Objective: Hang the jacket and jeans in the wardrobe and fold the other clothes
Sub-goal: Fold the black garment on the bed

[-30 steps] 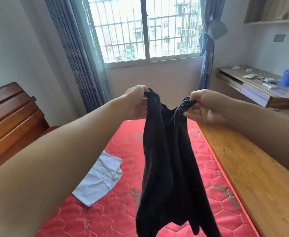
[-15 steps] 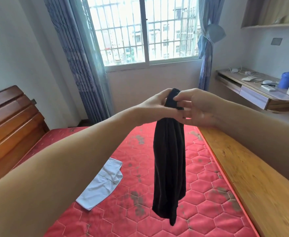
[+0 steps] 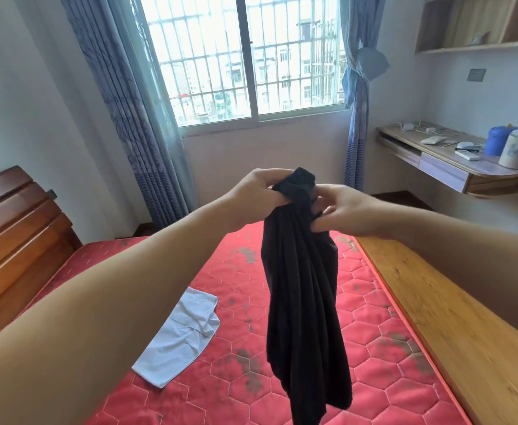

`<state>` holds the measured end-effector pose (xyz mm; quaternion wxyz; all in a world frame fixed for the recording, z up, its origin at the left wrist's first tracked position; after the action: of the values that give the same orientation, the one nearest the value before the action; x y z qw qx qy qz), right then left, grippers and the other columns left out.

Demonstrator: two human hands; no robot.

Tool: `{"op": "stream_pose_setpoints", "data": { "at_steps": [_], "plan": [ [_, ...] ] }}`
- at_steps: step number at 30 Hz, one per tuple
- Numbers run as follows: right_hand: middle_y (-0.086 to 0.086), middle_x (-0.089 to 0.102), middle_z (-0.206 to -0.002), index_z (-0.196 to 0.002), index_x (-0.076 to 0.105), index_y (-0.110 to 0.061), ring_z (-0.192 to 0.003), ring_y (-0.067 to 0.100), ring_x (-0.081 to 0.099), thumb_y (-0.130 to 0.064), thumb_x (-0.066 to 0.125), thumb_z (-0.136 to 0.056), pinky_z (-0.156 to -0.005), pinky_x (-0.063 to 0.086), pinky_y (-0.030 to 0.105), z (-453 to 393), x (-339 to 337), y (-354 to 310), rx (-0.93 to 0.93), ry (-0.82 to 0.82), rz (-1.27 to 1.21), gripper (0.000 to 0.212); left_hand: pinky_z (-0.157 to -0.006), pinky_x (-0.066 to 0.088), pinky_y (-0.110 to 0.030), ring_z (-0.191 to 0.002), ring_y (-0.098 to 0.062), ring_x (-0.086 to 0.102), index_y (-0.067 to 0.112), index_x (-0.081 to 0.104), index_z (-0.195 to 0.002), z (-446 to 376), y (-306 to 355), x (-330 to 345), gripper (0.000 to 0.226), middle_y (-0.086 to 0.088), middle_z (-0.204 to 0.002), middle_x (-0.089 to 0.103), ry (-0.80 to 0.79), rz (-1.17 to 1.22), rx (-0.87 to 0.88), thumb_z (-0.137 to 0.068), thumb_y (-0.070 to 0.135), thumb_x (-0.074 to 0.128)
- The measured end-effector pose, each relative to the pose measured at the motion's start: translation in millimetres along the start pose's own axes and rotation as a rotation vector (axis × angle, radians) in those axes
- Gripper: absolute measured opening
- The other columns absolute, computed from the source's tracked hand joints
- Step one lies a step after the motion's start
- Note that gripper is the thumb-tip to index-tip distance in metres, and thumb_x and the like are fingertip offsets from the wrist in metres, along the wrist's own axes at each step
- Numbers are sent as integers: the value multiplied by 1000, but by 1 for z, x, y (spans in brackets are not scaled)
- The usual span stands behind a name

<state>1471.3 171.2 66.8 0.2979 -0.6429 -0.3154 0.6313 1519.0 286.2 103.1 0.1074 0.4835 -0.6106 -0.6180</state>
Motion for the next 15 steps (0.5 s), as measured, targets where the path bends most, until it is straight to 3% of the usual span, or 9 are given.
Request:
{"op": "stream_pose_setpoints", "data": {
  "at_steps": [3, 7, 11, 15],
  "plan": [
    [13, 68, -105, -115, 54, -17, -95, 32, 67, -8, 71, -80, -85, 57, 43, -4, 16, 1, 8, -76, 44, 40, -77, 57, -34, -77, -14, 63, 11, 73, -101, 7, -4, -14, 25, -3, -85, 68, -12, -33, -29, -90, -6, 58],
    [-8, 67, -95, -108, 59, -27, -85, 13, 65, -32, 73, -79, -77, 56, 32, -1, 21, 0, -52, -157, 495, 32, -68, 57, -20, -76, -3, 66, 19, 73, -109, 18, -17, -39, 39, 4, -93, 72, 32, -14, -97, -92, -9, 51],
    [-4, 67, -79, -90, 69, -21, -81, 18, 60, -41, 59, -86, -88, 44, 34, -1, -2, -23, -194, -76, 985, 23, -87, 56, -25, -90, -11, 66, 30, 73, -100, 28, -33, -59, 46, 6, -94, 73, 37, -101, -106, -90, -11, 54],
    [-3, 58, -70, -70, 56, -15, -66, 12, 48, -44, 52, -90, -92, 41, 36, 10, 19, -47, -334, -203, 1179, 35, -83, 57, -25, -92, -16, 67, 24, 75, -99, 32, -34, -65, 33, 10, -90, 70, 88, -146, -86, -92, -3, 57]
  ]
}}
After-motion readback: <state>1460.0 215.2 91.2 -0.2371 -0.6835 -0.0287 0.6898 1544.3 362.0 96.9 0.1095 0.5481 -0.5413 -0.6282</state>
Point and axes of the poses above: each hand's wrist, its own z-axis away from the middle knuckle, its own x-axis out of the palm, y = z × x, the point moved 9 cm from there along -z, towards the middle knuckle
